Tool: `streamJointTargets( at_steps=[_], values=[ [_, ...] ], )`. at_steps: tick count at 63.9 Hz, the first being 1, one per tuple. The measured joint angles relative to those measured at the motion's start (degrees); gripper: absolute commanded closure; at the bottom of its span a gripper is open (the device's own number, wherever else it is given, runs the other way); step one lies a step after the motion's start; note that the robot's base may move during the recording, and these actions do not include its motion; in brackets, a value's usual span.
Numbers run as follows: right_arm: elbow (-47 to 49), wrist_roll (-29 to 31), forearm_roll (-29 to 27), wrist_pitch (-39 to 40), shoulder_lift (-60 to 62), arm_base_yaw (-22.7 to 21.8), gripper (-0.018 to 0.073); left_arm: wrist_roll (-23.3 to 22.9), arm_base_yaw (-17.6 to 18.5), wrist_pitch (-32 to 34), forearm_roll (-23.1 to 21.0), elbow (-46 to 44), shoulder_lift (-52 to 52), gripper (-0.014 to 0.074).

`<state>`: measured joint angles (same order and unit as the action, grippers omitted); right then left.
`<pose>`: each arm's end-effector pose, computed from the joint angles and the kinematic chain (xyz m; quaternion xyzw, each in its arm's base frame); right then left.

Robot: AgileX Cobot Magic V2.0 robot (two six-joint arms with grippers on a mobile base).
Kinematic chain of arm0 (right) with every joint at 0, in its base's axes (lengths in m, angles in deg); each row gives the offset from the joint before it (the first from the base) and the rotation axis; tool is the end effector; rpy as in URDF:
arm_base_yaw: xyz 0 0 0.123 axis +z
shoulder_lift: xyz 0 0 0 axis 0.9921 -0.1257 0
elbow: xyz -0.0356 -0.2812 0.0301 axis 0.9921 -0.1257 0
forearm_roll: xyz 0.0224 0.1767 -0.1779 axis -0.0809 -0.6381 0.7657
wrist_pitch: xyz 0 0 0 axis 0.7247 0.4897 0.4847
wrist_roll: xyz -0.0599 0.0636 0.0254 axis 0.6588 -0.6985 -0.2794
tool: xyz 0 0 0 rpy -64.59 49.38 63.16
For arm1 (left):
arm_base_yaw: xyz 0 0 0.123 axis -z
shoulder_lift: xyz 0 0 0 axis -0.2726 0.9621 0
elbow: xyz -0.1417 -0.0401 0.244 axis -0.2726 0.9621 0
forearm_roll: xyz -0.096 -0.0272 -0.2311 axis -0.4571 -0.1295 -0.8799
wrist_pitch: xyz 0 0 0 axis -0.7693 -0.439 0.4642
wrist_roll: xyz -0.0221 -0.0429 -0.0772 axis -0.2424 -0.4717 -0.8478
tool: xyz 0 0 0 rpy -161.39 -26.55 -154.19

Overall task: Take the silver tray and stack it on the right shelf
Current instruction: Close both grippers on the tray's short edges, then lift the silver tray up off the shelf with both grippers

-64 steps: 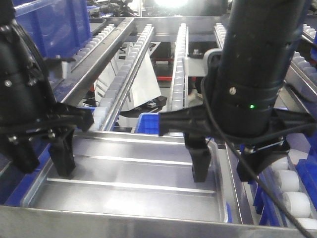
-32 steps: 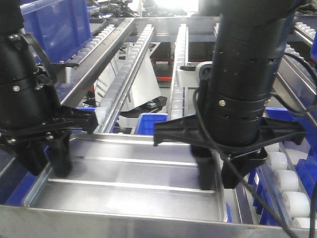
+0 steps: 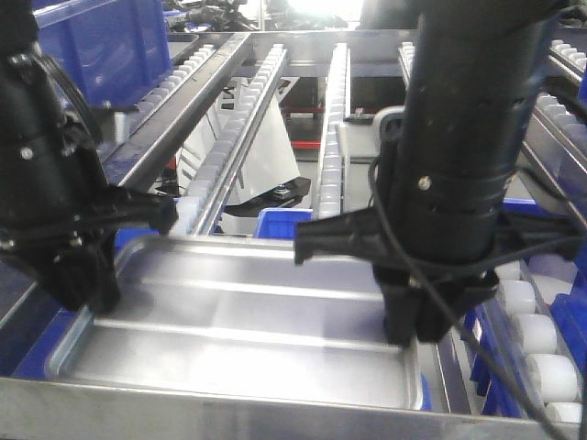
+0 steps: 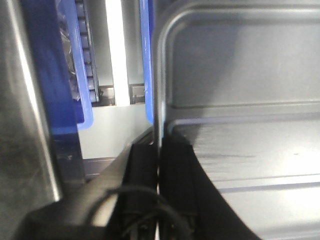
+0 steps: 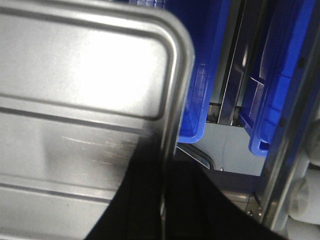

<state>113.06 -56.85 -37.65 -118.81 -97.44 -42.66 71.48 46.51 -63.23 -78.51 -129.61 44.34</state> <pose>0.2462 0.1927 0.1905 0.0136 0.9869 0.0498 0.1526 0.2696 -0.1609 0.1949 0.1315 0.9802 -0.0622 0.1347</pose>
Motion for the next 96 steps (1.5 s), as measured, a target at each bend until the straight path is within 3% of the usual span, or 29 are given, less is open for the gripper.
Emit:
streamJointTargets(
  at_steps=[19,37,63,96],
  values=[
    [-0.1,0.2,4.3,-3.0,16.5,0.0,0.0501,-1.9,0.0,-2.0,0.1,-0.2,-14.3,0.0689],
    [-0.1,0.9,4.2,-3.3,25.5,0.6,0.0501,-5.0,1.9,-13.0,2.5,-7.5,-23.0,0.0689],
    [3.9,1.2,5.0,-8.6,24.3,2.7,0.0501,-16.9,11.3,-19.4,15.7,-11.6,-19.4,0.0689],
    [5.4,1.2,5.7,-12.0,23.6,2.7,0.0501,-19.4,12.0,-20.0,16.3,-11.9,-17.1,0.0689]
  ],
)
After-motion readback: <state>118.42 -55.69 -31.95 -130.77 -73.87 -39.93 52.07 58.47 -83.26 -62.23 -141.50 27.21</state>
